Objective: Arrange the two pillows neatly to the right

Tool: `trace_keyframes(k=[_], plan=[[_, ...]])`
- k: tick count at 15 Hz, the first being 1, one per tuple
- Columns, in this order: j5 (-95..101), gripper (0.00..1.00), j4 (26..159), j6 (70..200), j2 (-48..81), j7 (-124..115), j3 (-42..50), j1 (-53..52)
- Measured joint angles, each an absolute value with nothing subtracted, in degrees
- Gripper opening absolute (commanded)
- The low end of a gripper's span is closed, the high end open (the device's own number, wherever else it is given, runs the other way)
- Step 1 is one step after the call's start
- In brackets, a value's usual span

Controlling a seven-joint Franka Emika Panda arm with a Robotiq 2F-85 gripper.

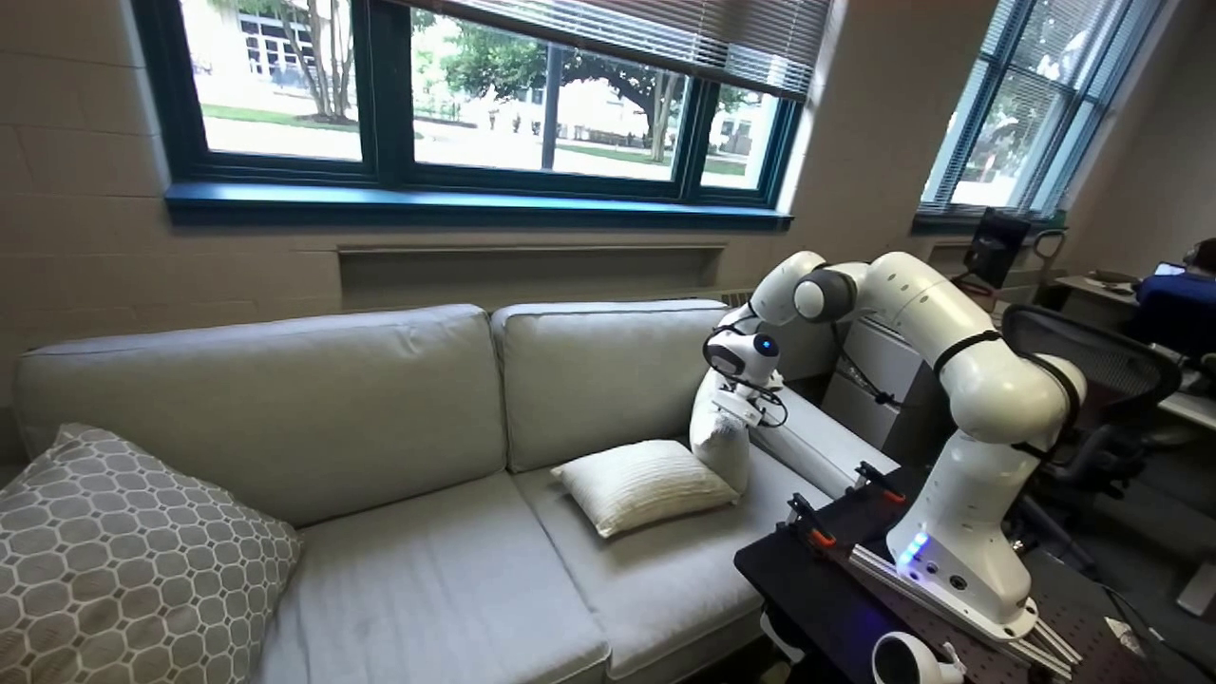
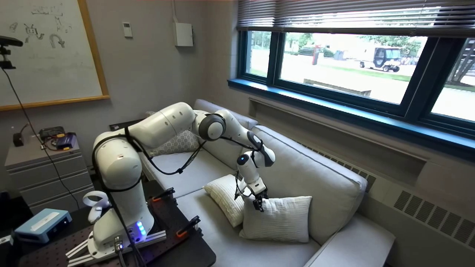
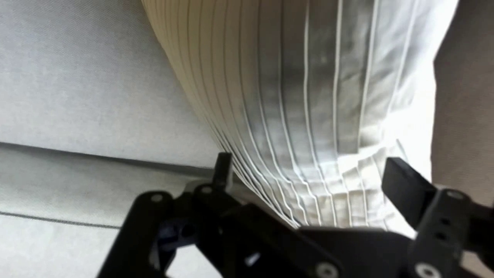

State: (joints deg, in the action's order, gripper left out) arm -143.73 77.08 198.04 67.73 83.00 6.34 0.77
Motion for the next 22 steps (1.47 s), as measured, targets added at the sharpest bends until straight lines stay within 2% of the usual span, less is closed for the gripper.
trace_keyframes(k=[9, 10, 12, 16, 19, 21, 22], plan=[[-143.58, 0.98, 76.95, 197.78, 67.49, 87.28, -5.32, 7.42], [-143.58, 0.75, 76.96, 197.78, 67.63, 87.82, -6.26, 8.01], [-143.58, 0.7, 76.96, 197.78, 68.13, 88.77, -7.42, 8.78], [-143.57, 0.37, 76.96, 197.78, 69.47, 90.45, -7.99, 9.69], [-143.52, 0.16, 76.86, 197.76, 69.75, 91.06, -8.0, 10.38], [-142.96, 0.03, 76.33, 197.76, 69.66, 91.72, -8.08, 11.02], [-142.58, 0.02, 75.92, 197.78, 69.53, 91.99, -8.26, 11.64]])
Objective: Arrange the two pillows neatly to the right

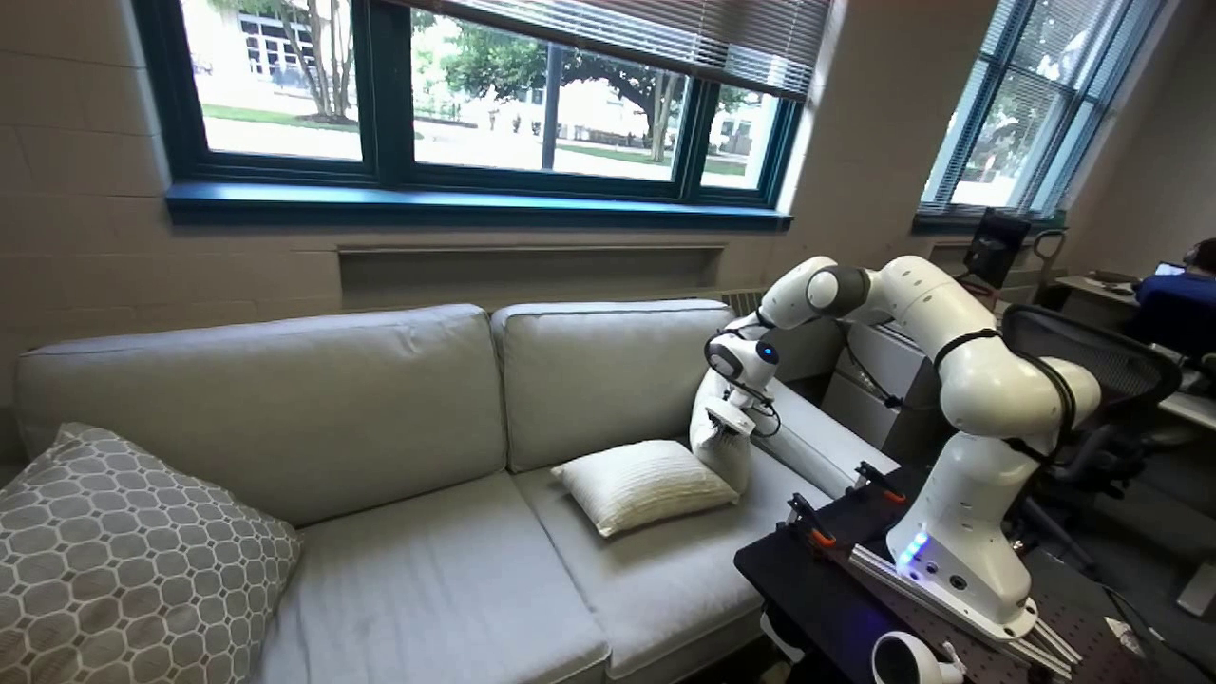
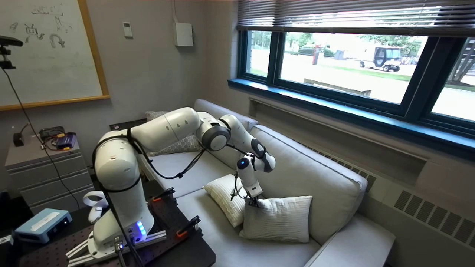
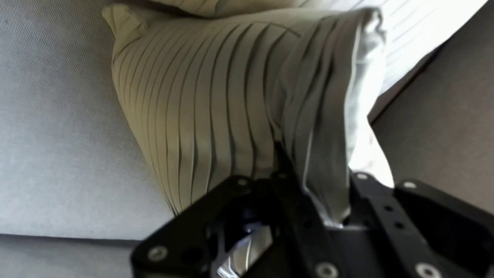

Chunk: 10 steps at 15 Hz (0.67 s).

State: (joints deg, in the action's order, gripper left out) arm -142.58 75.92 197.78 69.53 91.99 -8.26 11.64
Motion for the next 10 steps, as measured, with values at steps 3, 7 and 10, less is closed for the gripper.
trace_keyframes(k=[3, 7, 10], plan=[[-141.1, 0.03, 75.05, 197.8, 68.96, 93.31, -10.33, 15.91], [-138.92, 0.04, 74.65, 197.87, 68.74, 97.31, -16.94, 28.18], [-138.03, 0.04, 74.7, 197.93, 69.46, 102.32, -22.65, 40.0]])
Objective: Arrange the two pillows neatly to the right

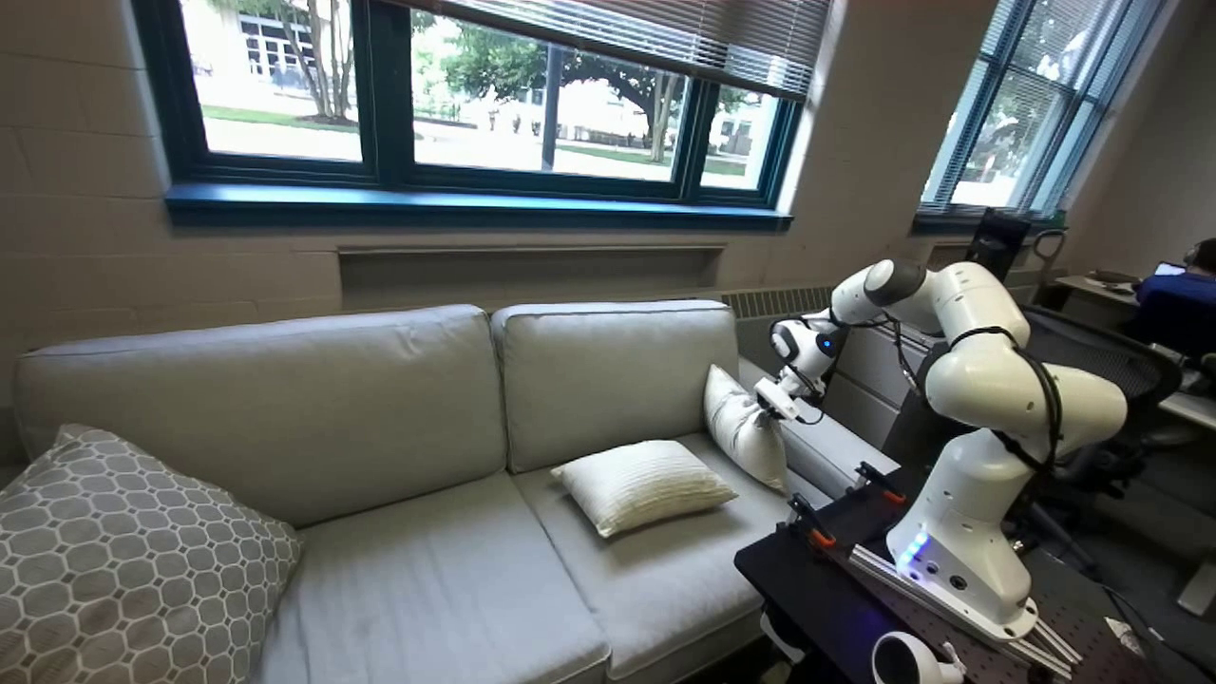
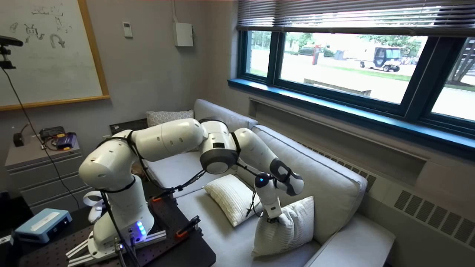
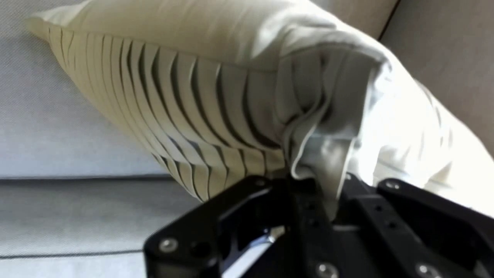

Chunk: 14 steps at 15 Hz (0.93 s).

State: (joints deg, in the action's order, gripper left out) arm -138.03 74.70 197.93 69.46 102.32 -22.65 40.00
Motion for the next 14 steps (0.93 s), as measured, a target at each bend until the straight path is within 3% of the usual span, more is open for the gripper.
trace_keyframes(k=[6, 12, 13, 14], plan=[[-137.86, 0.04, 74.66, 197.76, 73.53, 111.44, -33.98, 60.73], [-137.86, 0.05, 74.62, 197.76, 78.8, 116.48, -42.94, 70.8], [-137.86, 0.2, 74.61, 197.77, 79.4, 117.15, -43.84, 71.57], [-137.86, 0.06, 74.59, 197.77, 79.86, 117.84, -44.55, 72.15]])
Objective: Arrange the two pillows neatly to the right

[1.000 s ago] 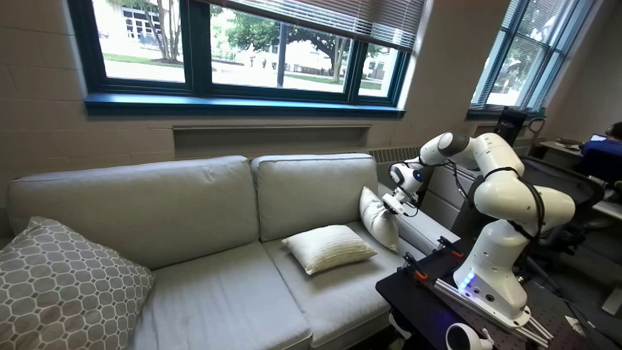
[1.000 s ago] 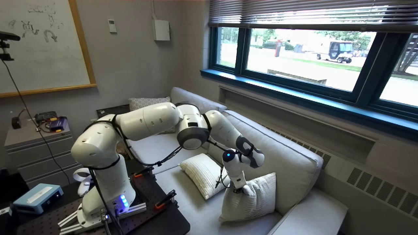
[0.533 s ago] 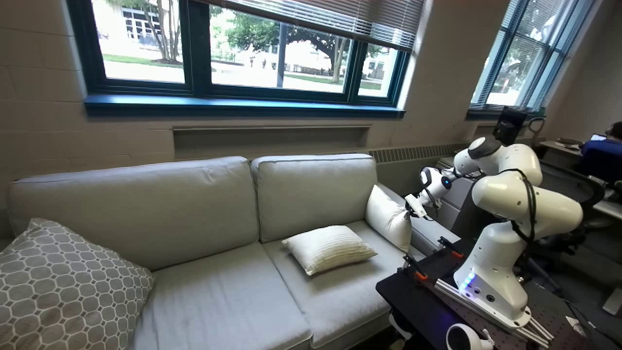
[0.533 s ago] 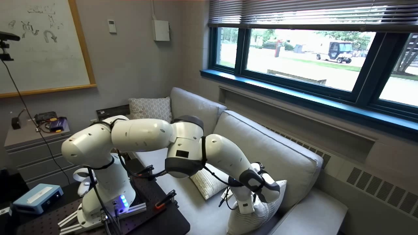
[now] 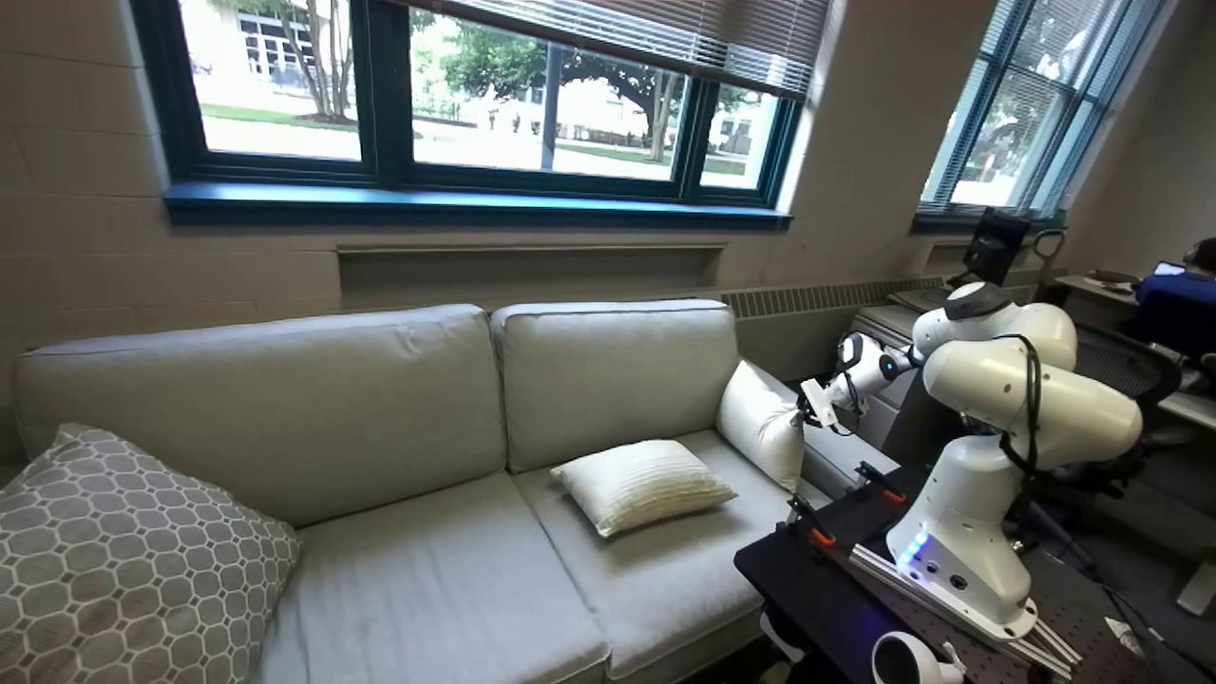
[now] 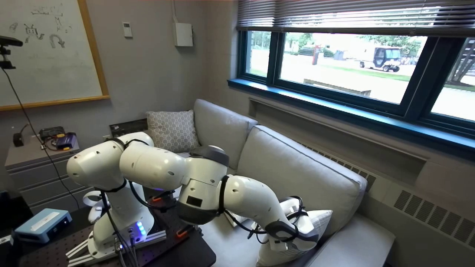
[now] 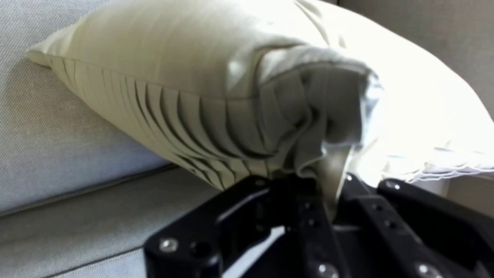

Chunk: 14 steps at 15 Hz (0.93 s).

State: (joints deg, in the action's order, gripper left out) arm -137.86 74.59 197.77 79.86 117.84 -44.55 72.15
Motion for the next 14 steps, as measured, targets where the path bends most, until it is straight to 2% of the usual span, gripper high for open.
trace_keyframes(k=[1, 3, 5, 10, 14], plan=[[-137.8, 0.08, 74.46, 197.76, 80.18, 118.71, -45.12, 72.57], [-136.74, 0.01, 73.39, 197.73, 80.42, 120.57, -45.65, 72.71], [-134.25, 0.04, 70.74, 197.73, 80.54, 121.84, -45.84, 72.51], [-128.41, 0.04, 63.19, 197.74, 81.23, 122.42, -45.89, 72.8], [-127.6, 0.03, 61.93, 197.76, 82.78, 122.42, -47.15, 73.94]])
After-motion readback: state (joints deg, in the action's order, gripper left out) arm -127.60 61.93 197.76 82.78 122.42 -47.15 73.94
